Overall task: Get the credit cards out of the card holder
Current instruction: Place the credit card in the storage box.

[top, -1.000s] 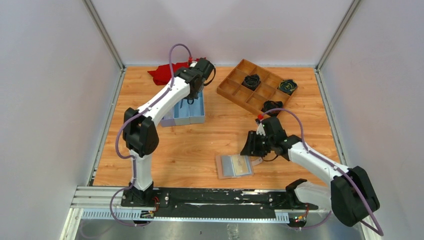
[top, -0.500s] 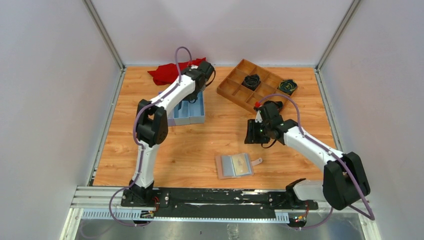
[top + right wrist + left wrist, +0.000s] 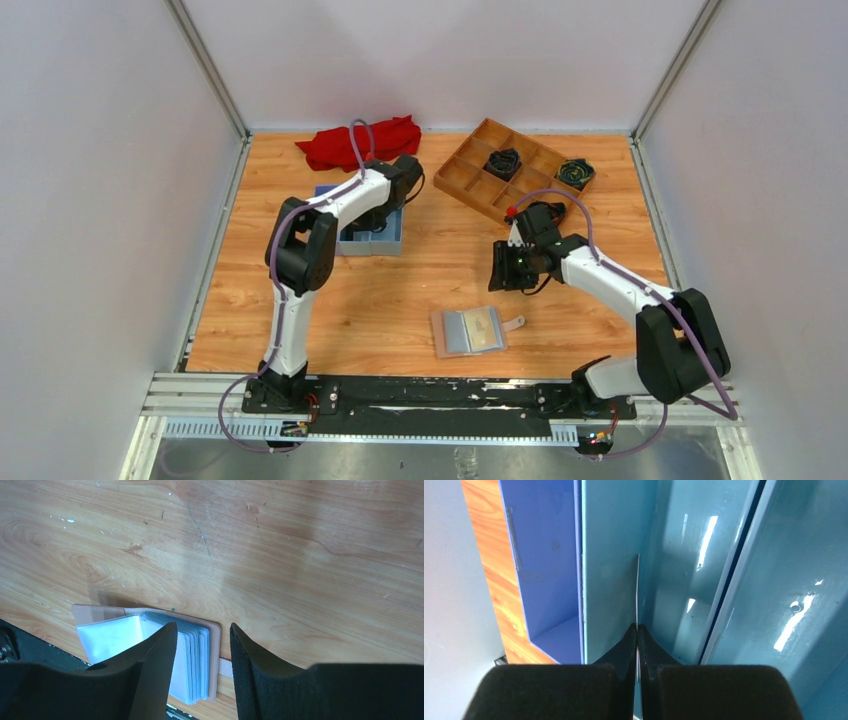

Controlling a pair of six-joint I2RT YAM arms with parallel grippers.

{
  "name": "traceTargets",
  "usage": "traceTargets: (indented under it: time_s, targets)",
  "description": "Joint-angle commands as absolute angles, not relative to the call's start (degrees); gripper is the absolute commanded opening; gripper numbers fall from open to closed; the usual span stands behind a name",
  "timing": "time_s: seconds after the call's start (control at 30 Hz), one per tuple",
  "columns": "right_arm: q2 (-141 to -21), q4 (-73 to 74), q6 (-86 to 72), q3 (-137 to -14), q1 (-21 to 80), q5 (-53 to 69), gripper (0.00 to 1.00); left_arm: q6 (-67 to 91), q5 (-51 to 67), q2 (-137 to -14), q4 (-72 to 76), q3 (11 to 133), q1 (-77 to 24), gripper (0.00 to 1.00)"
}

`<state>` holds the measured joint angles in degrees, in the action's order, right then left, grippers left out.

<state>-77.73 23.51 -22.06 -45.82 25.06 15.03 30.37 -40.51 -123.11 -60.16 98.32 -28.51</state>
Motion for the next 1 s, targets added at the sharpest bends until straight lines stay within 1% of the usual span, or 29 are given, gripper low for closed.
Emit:
traceTargets:
  time_s: [0.0, 0.33, 0.37, 0.5, 0.53, 0.73, 0.97]
  targets:
    - [-78.22, 23.47, -22.29, -46.78, 24.41, 15.89, 0.47, 34.18, -42.1, -120.36, -58.05, 96.64, -28.21, 0.0]
    - [-75.98, 24.84, -22.68, -47.46, 24.34, 15.29, 0.47, 29.06, -37.23, -124.54, -56.34, 101.39, -28.21, 0.0]
    - [-75.16, 25.12, -22.71, -47.39, 24.35, 14.91, 0.47, 28.86, -37.06, -124.62, -56.34, 101.7, -28.21, 0.02]
    - [-71.61, 25.57, -23.39, -46.18, 24.35, 13.6, 0.48, 28.9, -36.47, -124.28, -56.29, 101.92, -28.21, 0.15]
    - [-70.96, 25.55, -23.59, -45.63, 24.35, 13.37, 0.48, 28.79, -36.48, -124.34, -56.26, 101.92, -28.21, 0.16]
    - [-67.29, 25.67, -26.25, -43.25, 24.33, 13.01, 0.48, 27.71, -34.15, -124.03, -56.25, 102.49, -28.21, 0.19]
    - [-65.2, 25.83, -26.28, -43.31, 24.31, 12.79, 0.49, 27.48, -30.27, -119.35, -56.1, 103.82, -29.03, 0.19]
